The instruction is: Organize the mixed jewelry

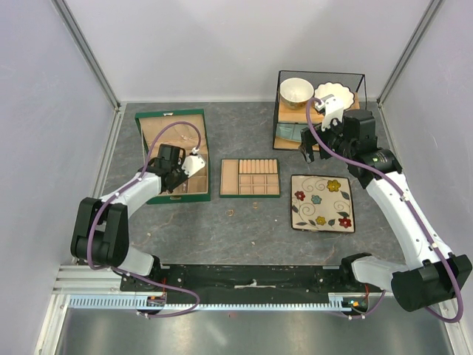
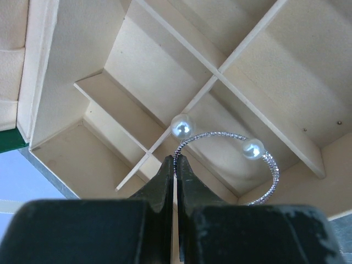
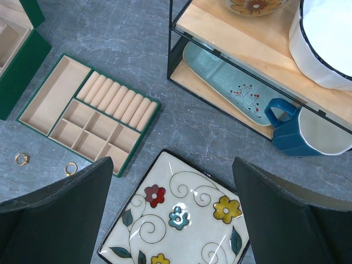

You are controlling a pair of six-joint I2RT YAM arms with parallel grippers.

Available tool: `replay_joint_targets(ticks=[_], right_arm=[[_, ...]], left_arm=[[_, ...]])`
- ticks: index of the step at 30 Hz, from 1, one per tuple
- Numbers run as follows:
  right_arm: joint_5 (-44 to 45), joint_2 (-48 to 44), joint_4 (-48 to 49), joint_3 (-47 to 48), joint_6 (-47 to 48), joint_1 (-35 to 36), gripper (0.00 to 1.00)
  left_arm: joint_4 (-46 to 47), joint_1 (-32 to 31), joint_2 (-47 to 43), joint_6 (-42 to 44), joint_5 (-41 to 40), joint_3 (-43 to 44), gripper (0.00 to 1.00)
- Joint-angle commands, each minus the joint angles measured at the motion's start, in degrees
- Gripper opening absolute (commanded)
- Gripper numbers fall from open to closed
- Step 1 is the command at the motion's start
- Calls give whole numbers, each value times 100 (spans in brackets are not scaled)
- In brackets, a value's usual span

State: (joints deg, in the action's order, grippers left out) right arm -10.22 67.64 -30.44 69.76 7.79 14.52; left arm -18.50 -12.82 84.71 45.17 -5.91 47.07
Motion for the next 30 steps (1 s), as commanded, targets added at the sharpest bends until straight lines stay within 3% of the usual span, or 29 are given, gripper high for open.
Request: replay_joint_targets(ticks=[1, 13, 15, 19, 30], right_arm=[[37, -110, 196, -32, 21, 24, 98], [37, -163, 205, -59, 29, 33, 98], [37, -172, 196, -59, 21, 33, 98], [46, -163, 196, -59, 29, 33, 98], [37, -172, 196, -59, 12, 33, 98]], left_arm=[[-66, 16, -183, 177, 2, -49, 2], [-83, 16, -121, 106, 2, -137, 2], [-83, 16, -130, 63, 11, -119, 6], [-92, 16, -165, 1, 55, -31, 24], [-242, 8, -174, -96, 2, 294, 38]])
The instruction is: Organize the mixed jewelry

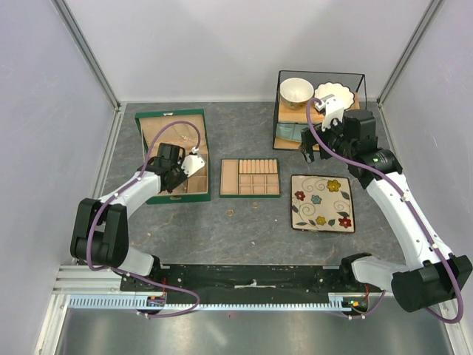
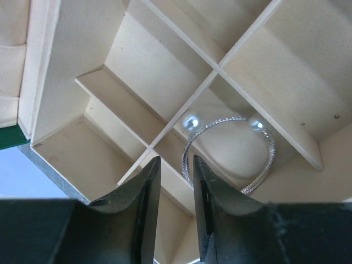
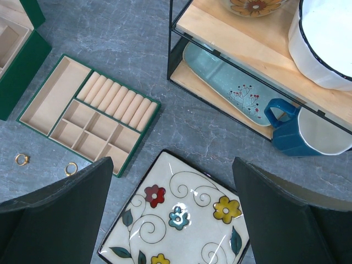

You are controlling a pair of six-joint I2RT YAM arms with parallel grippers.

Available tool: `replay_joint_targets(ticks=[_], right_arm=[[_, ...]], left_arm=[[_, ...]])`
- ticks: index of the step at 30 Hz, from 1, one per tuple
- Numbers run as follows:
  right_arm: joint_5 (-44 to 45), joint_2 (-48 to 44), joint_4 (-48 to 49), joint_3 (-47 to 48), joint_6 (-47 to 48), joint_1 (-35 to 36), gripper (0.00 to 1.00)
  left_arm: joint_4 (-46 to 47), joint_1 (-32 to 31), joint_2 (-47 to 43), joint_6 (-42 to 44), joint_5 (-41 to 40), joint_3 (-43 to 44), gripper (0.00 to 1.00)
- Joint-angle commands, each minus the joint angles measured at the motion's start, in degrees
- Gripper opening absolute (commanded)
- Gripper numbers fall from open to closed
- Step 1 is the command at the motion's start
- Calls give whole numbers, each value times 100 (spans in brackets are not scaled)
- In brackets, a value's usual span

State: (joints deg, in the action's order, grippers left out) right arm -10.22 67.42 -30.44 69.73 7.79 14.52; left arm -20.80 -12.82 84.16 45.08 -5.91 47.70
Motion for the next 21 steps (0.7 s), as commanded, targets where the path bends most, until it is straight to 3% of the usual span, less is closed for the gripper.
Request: replay_joint_targets(ticks=[1, 11, 17, 21], right_arm=[[20, -150, 205, -56, 12, 33, 98], [20, -150, 205, -83, 21, 33, 98], [37, -159, 196, -65, 29, 33, 98], [3, -150, 178, -65, 82, 33, 98]], left_arm=[[-12, 16, -110, -96, -15, 231, 39], [40, 16, -93, -157, -50, 345, 41], [111, 113, -575, -508, 11, 555, 44], [-310, 288, -1137, -667, 737, 836, 51]])
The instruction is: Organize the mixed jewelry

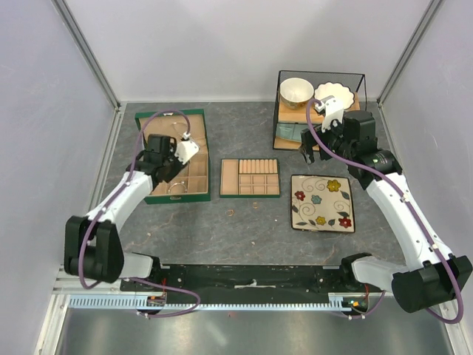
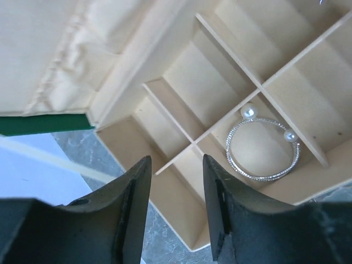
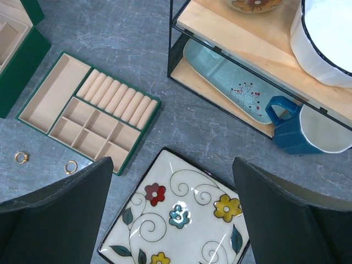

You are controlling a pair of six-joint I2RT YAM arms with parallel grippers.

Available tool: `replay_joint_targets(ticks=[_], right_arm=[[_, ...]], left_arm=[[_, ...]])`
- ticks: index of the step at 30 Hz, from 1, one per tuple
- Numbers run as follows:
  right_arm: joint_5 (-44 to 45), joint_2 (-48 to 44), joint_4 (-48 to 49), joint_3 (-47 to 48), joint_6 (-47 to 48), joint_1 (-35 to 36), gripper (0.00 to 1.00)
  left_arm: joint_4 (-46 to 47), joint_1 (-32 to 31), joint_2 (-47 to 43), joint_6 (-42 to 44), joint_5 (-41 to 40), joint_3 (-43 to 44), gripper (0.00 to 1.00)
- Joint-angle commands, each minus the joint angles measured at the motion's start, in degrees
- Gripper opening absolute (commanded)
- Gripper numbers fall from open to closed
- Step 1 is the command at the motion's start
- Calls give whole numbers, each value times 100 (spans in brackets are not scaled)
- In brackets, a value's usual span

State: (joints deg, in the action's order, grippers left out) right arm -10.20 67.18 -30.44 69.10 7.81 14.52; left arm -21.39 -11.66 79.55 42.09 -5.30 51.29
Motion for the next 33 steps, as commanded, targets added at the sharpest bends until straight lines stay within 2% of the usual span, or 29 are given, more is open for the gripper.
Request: replay_joint_targets(ticks=[1, 8, 11, 14, 19, 20, 24, 28, 33], right_arm=[[-26, -117, 152, 7, 97, 33, 98], [-298, -3, 99, -10, 176, 33, 98], [-596, 93, 56, -11, 194, 42, 98], [-633, 330, -6, 16, 124, 261, 98], [-97, 1032, -24, 25, -42, 1234, 91], [-27, 1130, -6, 16, -69, 1368, 91], [324, 1587, 169, -2, -192, 2044, 86], [632, 1947, 529, -116, -307, 2834, 86], [817, 2247, 846, -169, -543, 3310, 83]], left_arm=[[-574, 173, -808, -359, 845, 513, 52], [-1974, 59, -1714, -140, 2155, 672, 57], [-2114, -240, -1978, -174, 1981, 523, 57], [-2142, -284, -2162, -376, 1849, 418, 58], [-1808, -284, -2566, -894, 1226, 110, 61], [-1729, -284, -2628, -982, 1068, -12, 66], [-1395, -267, -2752, -1386, 549, -233, 77], [-1149, -205, -2760, -1703, 223, -435, 81], [-876, -4, -2839, -2010, -15, -558, 86]])
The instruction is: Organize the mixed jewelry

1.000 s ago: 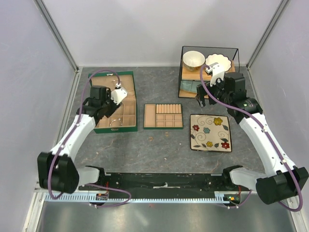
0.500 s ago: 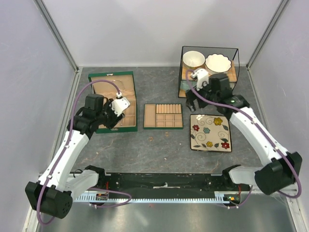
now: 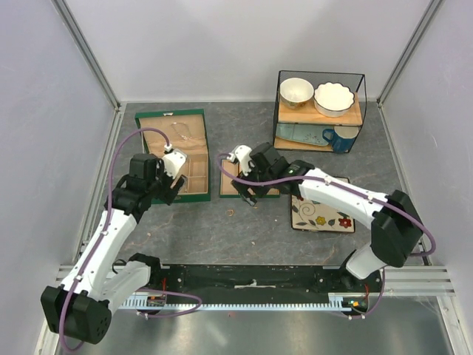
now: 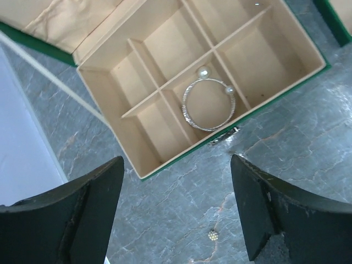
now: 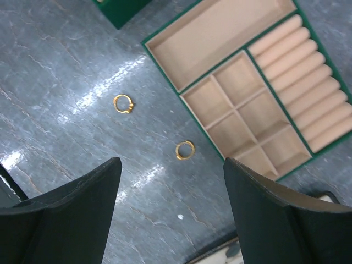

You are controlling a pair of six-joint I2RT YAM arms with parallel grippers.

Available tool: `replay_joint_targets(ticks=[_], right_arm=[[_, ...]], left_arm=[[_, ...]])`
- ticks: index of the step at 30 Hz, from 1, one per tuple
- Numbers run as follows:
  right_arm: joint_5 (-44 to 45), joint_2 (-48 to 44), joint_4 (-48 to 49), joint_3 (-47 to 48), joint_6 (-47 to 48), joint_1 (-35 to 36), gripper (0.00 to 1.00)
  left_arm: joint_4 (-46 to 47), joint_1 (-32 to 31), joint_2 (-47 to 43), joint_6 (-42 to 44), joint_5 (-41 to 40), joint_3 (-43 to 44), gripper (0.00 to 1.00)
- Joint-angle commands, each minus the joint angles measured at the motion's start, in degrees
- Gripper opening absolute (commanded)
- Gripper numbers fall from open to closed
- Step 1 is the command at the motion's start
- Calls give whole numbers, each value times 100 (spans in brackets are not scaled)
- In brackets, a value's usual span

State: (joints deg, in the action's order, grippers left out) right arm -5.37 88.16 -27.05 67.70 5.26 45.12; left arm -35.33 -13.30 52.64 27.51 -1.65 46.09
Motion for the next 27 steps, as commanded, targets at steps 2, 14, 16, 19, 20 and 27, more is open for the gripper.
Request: replay_joint_targets(ticks=[2, 14, 16, 19, 20, 27], right_arm=[[430, 324, 639, -46, -341, 435, 80], [572, 1431, 1000, 155, -1035, 902, 63], [545, 1572, 1000, 217, -1062, 919, 60], [545, 1686, 1000, 270, -1106, 928, 58], [545, 1704, 1000, 279, -1114, 928, 58], [352, 1757, 1000, 384, -1167, 919, 55]], left_arm=[[623, 248, -184, -597, -432, -21, 86], [1054, 838, -474, -879, -696, -56, 86], [1081, 864, -457, -896, -679, -82, 86], [1099, 873, -465, -861, -644, -170, 86], [1107, 882, -457, -852, -644, -170, 86], [1151, 908, -457, -808, -591, -267, 86]])
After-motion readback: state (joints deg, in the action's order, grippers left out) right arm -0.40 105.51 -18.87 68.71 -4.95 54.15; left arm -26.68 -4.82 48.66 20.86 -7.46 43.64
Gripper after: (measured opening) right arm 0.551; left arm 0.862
